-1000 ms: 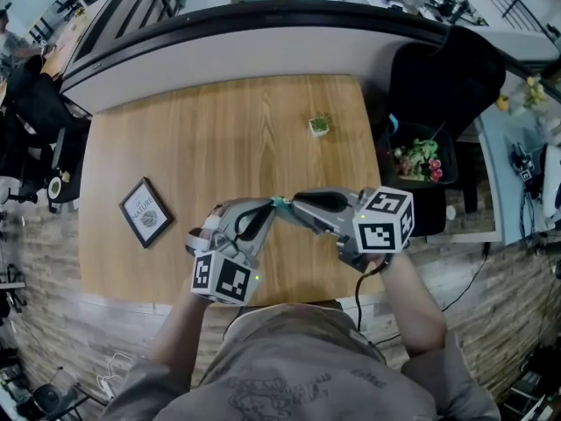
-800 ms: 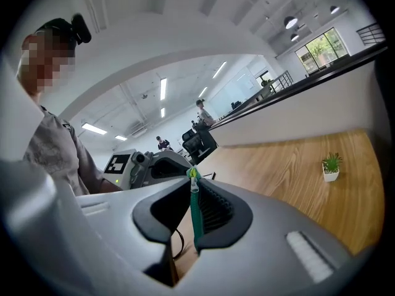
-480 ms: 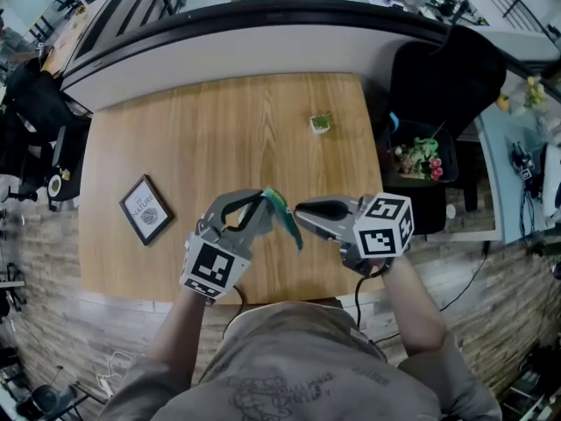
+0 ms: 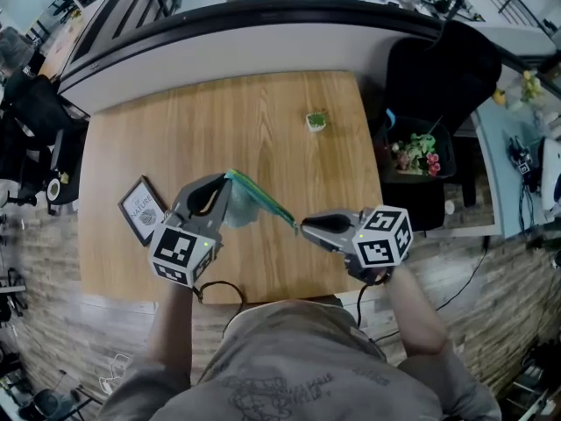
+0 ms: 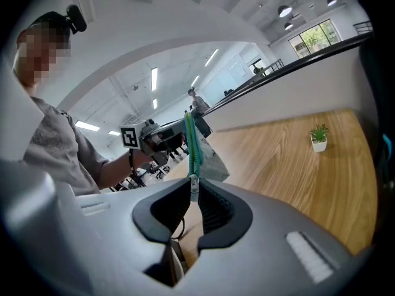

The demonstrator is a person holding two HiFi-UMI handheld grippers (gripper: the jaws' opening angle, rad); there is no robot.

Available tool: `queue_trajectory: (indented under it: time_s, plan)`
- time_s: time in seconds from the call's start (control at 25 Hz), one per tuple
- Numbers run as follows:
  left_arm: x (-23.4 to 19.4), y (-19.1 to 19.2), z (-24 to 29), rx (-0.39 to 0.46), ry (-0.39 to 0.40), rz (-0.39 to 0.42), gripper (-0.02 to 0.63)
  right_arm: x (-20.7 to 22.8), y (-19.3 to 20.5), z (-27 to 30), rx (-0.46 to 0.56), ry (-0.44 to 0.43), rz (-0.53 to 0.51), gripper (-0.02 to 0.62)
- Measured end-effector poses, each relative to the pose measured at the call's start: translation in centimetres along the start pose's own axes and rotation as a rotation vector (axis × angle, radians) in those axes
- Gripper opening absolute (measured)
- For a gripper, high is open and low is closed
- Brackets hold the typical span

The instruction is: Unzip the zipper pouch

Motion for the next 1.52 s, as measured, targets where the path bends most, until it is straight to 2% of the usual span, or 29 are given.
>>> queue_trajectory:
  time_s: [0.28,0.56,1.04,1.2,1.52]
  plan:
    - [0.9,0.4,-0.2,-0.015,0.019,-0.005,0.006,0.2,0.9,-0.6,-0.021,0.049,-0.011,0.049]
    - [1.0,0.5,-0.3,-0.019,0.020,-0.007,0.006,0.3,0.7,-1.0,0.002,0.070,-0.011,0.051]
    - [0.9,-1.3,-0.2,0.023,-0.007,-0.010,0.006,0.5,-1.7,-2.6,0.135,0.154,-0.040,0.055]
    - [0.1,-2.1,-0.2,0.035,-0.050,0.000,0.006,0.4,-4.1,-3.9,0.205,0.222,-0.106,0.055]
    - [-1.6,-5.7,-1.4,0.098,-0.123,0.019,0.006,-3.1,-10.8,-6.9,0.412,0.380,-0.326,0.054]
Point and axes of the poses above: the fingertips, and each gripper's own axes: z forward along the fingers, x to its right, y out of its underside, the point moved 6 cm from there along -z, backward along the fingers, and after that the axes turned 12 degrees about x, right-handed, at the moved point
